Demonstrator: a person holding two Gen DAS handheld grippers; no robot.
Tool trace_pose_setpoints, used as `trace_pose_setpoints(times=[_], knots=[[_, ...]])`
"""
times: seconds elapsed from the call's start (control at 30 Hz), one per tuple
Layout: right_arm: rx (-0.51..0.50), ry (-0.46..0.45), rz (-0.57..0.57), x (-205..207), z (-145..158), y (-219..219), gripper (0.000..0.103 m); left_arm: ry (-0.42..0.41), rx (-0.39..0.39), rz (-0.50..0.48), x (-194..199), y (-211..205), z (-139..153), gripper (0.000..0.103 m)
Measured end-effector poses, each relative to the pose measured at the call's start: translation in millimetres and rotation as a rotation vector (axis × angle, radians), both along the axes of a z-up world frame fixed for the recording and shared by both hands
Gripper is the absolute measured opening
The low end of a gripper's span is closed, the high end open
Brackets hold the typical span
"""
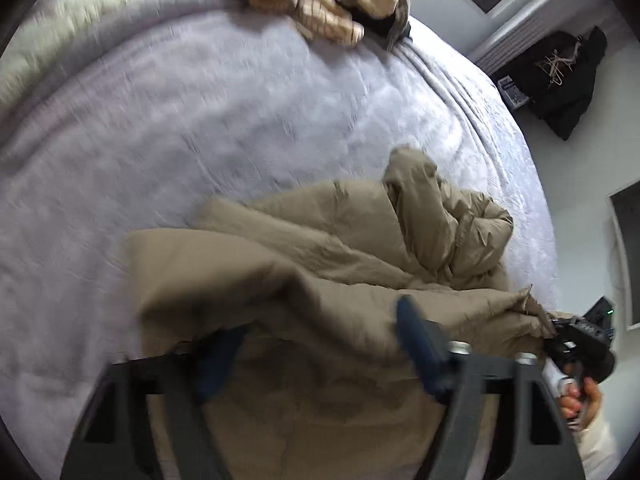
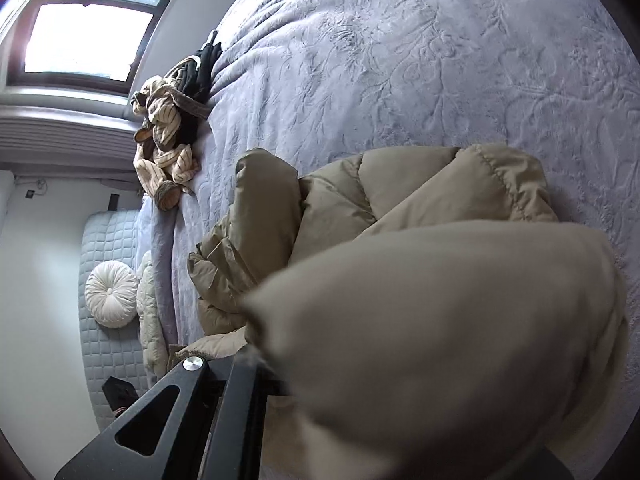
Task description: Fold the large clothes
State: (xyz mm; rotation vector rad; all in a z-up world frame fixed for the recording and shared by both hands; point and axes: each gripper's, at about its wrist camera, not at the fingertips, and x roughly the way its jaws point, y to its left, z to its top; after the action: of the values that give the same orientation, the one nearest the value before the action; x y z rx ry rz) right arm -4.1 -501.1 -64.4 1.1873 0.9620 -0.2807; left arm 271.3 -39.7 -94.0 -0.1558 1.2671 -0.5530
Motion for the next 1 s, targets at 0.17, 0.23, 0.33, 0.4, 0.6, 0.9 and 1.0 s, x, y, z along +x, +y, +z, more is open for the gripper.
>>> trace_pose_setpoints(times=[0.17, 0.23, 0.33, 0.4, 0.6, 0.9, 1.0], knots=[[-0.019, -0.005, 0.031, 2.8, 12.7, 0.8, 0.052, -0.072, 0.046, 0.009, -5.4, 8.5, 16.6, 0.078], [-0.051, -0.032, 0.055, 4.1, 27.0, 2.2, 0.064, -0.099, 0.059, 0.005, -6.3, 10.7, 17.5, 0.078], [-0.142, -0.069, 0.144, 7.9, 57.0, 8.8, 0.064, -0.111, 0.083, -0.001, -3.6, 15.3, 11.9, 0.078], [-0.246, -0.042, 0.19, 7.0, 70.6, 11.3, 0.064, -0.105, 0.107, 0.006, 4.6, 17.2, 1.9, 0.078], [-0.508, 0.159, 0.183, -3.1, 57.2, -16.0, 0.064, -0.041, 0.073, 0.028, 51.3, 27.4, -34.2, 0.078], [-0.281, 0.149, 0.118, -11.3, 0.2, -58.5, 0.016, 0.023, -0.041, -0.043, 71.2, 11.2, -56.5, 0.025], [-0.417, 0.171, 0.21, 5.8, 13.1, -43.2, 0.012, -0.003, -0.022, 0.035, 85.7, 8.5, -55.7, 0.025]])
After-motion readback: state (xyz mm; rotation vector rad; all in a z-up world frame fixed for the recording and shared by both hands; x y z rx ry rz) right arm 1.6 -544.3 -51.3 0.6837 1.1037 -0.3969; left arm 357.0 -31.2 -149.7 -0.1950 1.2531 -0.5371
